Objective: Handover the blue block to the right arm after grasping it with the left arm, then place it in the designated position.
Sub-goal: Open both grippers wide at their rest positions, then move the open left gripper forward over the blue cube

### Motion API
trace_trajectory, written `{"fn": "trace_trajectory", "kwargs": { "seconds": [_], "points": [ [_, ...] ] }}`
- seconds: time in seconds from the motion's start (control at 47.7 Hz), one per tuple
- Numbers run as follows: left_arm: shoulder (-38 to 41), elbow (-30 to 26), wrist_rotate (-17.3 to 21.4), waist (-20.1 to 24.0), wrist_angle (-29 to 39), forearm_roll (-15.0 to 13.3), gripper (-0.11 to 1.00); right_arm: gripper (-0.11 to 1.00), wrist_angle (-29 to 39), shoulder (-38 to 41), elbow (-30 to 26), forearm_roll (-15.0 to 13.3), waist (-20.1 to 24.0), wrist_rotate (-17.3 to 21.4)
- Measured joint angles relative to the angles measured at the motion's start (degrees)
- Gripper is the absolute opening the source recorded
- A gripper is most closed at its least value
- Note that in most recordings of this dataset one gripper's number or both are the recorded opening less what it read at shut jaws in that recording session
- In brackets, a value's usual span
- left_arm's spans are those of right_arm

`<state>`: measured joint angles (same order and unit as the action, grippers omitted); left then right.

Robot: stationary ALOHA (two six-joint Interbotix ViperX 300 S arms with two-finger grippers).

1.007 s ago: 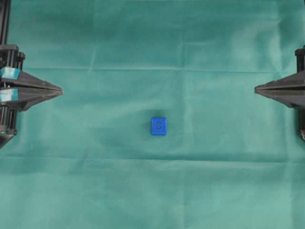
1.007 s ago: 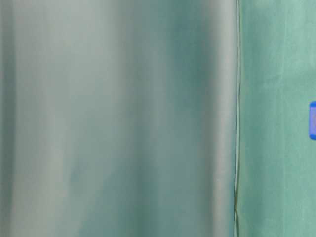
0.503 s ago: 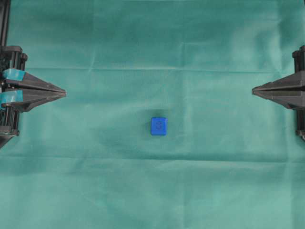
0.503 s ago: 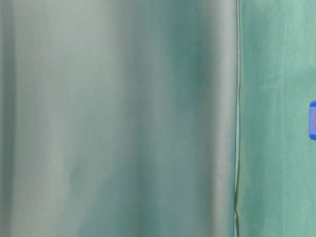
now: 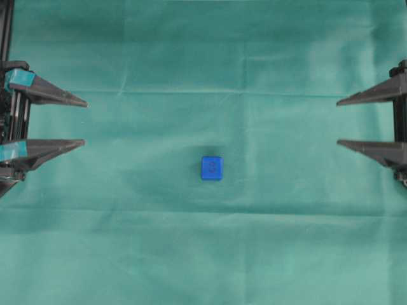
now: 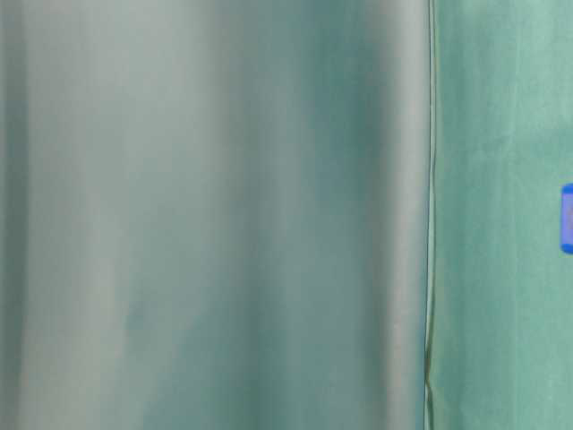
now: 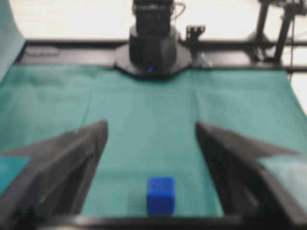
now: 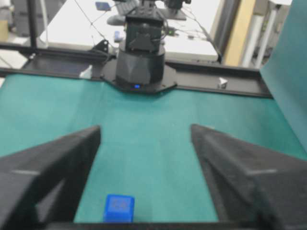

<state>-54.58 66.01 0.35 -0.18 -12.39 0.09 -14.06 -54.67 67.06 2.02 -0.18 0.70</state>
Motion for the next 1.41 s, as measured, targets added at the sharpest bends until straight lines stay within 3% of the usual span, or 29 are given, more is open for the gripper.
{"fn": "trace_trajectory", "kwargs": {
  "seconds": [0.063,0.923,1.405],
  "points": [
    [0.00,0.00,0.00,0.00,0.00,0.00,1.00,0.94,0.00,0.09,-0.09,0.18,-0.18,0.00],
    [0.97,-0.88,-0.35,0.00,0.88,0.00,1.00,0.94,0.00,0.18,-0.18,0.26,-0.53,0.00],
    [15.56,-10.55,-0.18,0.00,-0.44,0.00,1.00,0.94,-0.09,0.53,-0.18,0.26,-0.53,0.00]
  ]
}}
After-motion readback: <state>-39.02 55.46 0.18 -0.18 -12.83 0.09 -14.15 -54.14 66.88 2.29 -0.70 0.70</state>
